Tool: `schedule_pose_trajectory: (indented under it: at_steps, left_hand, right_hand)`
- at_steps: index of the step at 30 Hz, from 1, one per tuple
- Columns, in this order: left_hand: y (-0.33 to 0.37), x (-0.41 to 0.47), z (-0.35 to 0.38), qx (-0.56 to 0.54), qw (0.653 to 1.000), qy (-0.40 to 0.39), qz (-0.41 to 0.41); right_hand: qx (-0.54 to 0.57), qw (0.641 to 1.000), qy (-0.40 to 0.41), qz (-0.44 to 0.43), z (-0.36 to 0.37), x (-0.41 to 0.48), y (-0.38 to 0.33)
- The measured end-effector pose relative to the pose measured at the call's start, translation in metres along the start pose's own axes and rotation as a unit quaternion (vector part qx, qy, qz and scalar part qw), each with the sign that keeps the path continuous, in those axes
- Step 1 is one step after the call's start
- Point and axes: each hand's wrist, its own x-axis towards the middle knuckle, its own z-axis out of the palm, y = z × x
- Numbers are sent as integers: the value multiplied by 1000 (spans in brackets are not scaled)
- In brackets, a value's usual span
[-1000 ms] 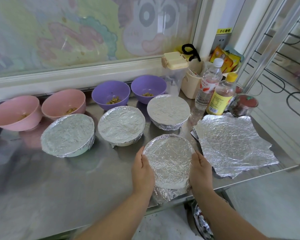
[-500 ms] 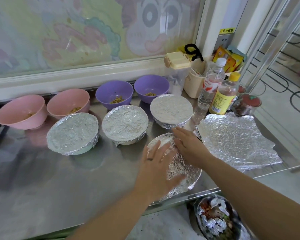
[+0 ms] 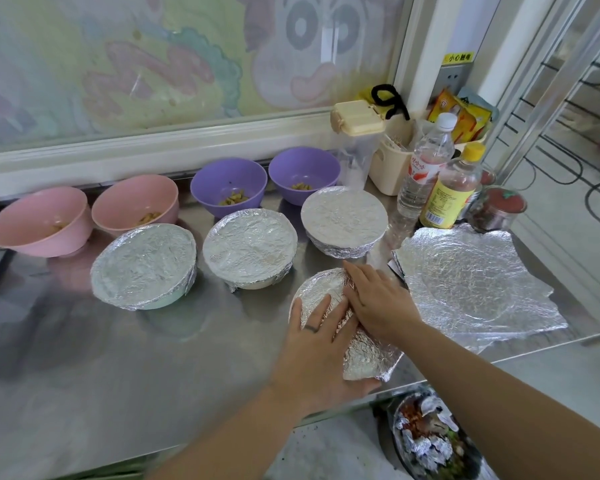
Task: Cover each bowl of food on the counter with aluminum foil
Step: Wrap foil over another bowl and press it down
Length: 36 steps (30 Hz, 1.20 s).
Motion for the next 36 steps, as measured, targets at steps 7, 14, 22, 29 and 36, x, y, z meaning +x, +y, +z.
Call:
schedule_pose_trajectory:
  at_steps: [7, 14, 22, 29, 36]
  left_hand:
    - [1, 0, 6, 21, 999, 31, 2]
    - [1, 1, 2, 18, 1000, 22, -2]
    - [-25, -11, -18, -15, 998, -43, -33]
    - [4, -6, -16, -436, 817, 153, -346]
    - [16, 8, -7, -559, 651, 236, -457]
  right_hand:
    - [-17, 1000, 19, -1, 2, -3, -1]
    - [-25, 999, 21, 1, 3, -5, -2]
    - [38, 994, -39, 98, -7, -12, 4]
    - [114, 991, 54, 38, -6, -5, 8]
    - [245, 959, 110, 91, -1, 3, 12]
